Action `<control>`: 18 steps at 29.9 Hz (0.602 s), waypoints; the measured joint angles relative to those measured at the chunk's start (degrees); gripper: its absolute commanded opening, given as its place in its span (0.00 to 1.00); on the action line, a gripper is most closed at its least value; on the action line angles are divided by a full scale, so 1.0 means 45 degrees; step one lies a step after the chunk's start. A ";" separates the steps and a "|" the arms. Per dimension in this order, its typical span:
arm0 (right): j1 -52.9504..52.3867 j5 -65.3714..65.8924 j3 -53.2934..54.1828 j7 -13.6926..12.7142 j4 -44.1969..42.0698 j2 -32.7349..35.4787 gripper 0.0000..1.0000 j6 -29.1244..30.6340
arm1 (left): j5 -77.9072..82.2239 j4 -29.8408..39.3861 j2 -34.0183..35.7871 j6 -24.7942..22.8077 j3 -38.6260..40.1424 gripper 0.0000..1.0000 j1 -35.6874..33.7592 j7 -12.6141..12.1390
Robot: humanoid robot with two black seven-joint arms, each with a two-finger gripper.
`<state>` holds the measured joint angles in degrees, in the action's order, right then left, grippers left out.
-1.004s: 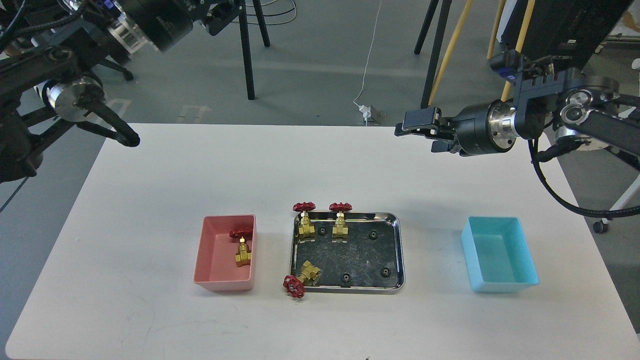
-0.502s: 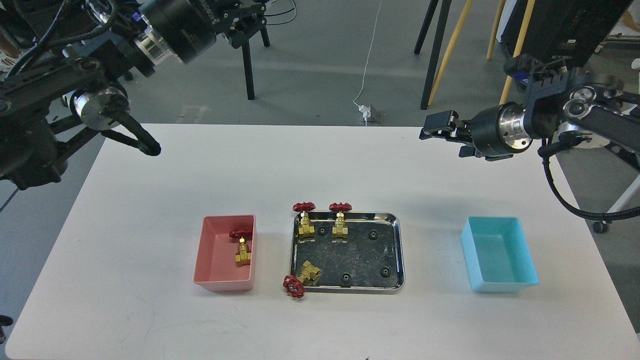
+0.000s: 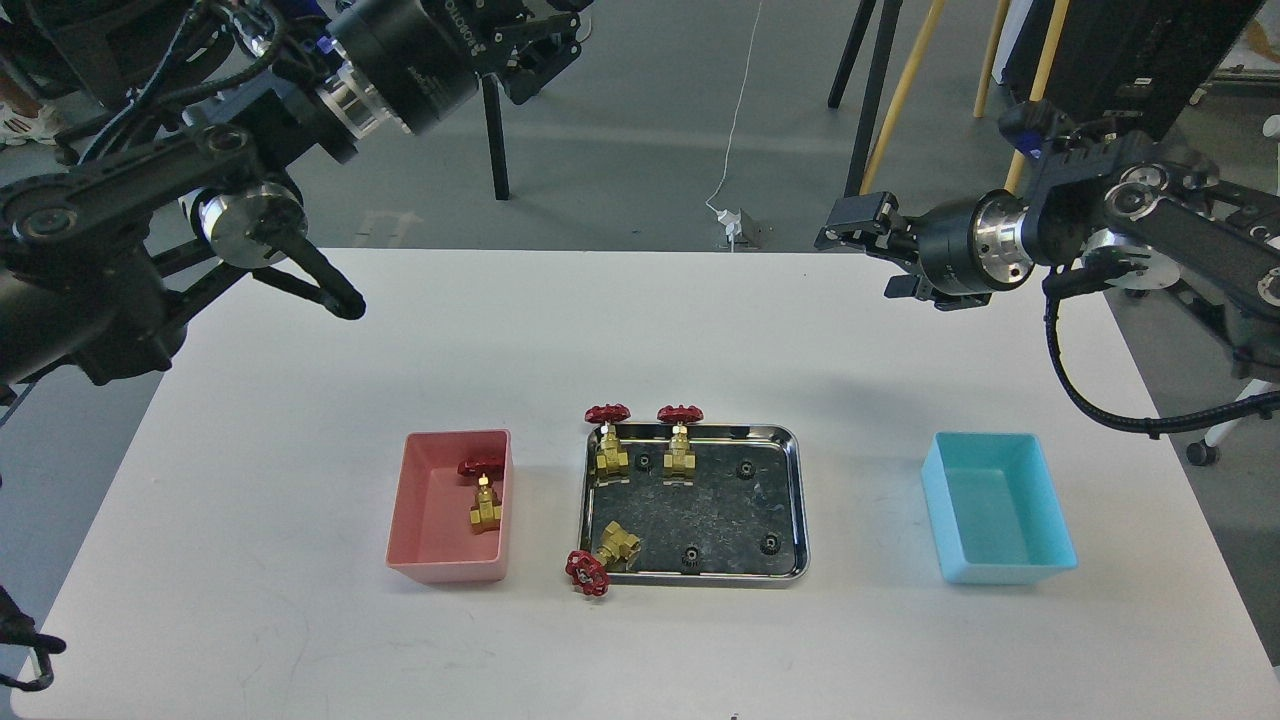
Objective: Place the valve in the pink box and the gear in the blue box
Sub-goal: 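Move the right arm in toward the metal tray, then lower the right gripper onto a small black gear on the tray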
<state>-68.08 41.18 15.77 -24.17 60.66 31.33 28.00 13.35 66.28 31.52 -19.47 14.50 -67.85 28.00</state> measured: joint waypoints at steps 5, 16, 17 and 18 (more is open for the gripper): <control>-0.1733 0.0841 -0.3038 0.0040 0.1467 0.0010 1.00 0.0001 | 0.0000 0.0017 -0.0027 0.0039 0.0018 0.81 0.0001 0.0000; -0.3768 0.3682 -0.7984 -0.0004 0.4916 -0.0507 0.91 0.0002 | 0.0000 0.0051 0.0157 0.0012 0.0097 0.81 0.0159 0.0000; -0.3727 0.3737 -0.8054 -0.0010 0.4993 -0.0605 0.79 0.0000 | 0.0000 0.0052 0.0157 0.0015 0.0149 0.81 0.0214 0.0000; -0.3656 0.3783 -0.8103 -0.0022 0.5046 -0.0744 0.64 0.0001 | 0.0000 0.0051 0.0157 0.0026 0.0195 0.81 0.0274 0.0000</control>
<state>-84.53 58.20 -20.69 -24.27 83.37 27.98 28.00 13.36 66.50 32.22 -19.36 15.38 -66.62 28.00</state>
